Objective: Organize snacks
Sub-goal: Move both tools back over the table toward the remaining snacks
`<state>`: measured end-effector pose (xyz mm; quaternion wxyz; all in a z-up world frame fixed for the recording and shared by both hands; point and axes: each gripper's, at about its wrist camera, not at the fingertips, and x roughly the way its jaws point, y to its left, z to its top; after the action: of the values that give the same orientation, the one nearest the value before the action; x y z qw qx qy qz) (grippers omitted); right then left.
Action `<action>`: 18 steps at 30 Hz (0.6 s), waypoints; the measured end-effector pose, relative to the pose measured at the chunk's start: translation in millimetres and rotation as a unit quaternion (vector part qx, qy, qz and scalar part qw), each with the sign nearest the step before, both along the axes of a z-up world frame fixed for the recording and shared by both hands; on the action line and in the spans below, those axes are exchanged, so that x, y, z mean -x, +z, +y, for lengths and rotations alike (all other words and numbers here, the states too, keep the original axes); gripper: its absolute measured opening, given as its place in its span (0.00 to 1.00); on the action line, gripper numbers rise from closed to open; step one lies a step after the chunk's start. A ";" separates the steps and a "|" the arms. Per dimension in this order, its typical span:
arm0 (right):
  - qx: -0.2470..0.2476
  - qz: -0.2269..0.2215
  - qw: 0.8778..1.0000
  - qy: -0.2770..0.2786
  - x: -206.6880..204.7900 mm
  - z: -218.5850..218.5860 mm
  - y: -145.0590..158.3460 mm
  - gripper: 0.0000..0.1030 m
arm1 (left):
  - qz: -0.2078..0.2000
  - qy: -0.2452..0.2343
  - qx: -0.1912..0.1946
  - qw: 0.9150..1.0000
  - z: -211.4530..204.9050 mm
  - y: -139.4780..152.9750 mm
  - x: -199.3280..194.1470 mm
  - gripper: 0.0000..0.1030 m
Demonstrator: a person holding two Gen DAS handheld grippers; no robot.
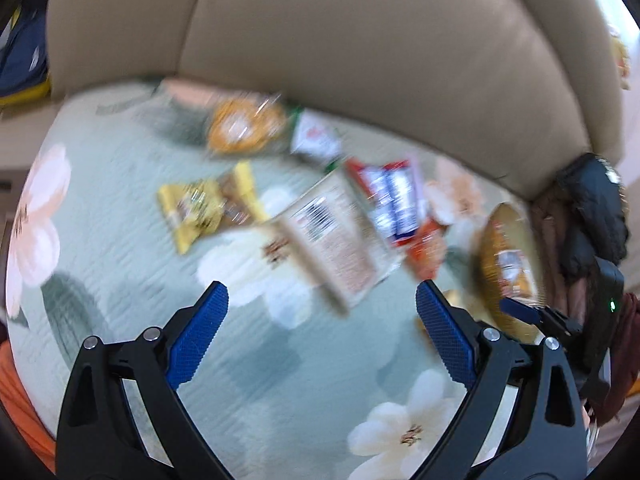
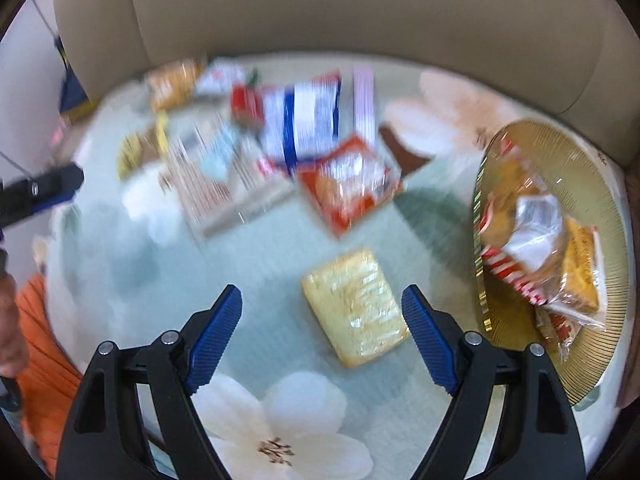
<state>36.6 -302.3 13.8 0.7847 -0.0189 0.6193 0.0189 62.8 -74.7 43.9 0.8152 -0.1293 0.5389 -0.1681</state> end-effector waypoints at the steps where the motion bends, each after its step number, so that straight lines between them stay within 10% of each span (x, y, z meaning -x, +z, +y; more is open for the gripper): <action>1: 0.002 0.006 1.000 0.003 0.4 1.5 -6.5 0.79 | 0.017 0.004 -0.008 1.000 -1.9 -13.7 -3.3 0.91; 18: 0.093 0.011 0.992 0.088 5.4 18.2 -47.5 0.76 | 0.042 -0.091 -0.176 0.979 -118.8 -96.9 -36.7 0.83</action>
<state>31.2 -284.1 -33.8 0.7681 -0.1462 0.6226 0.0303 99.5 -193.5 -53.0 0.7834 0.0590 0.6032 -0.1380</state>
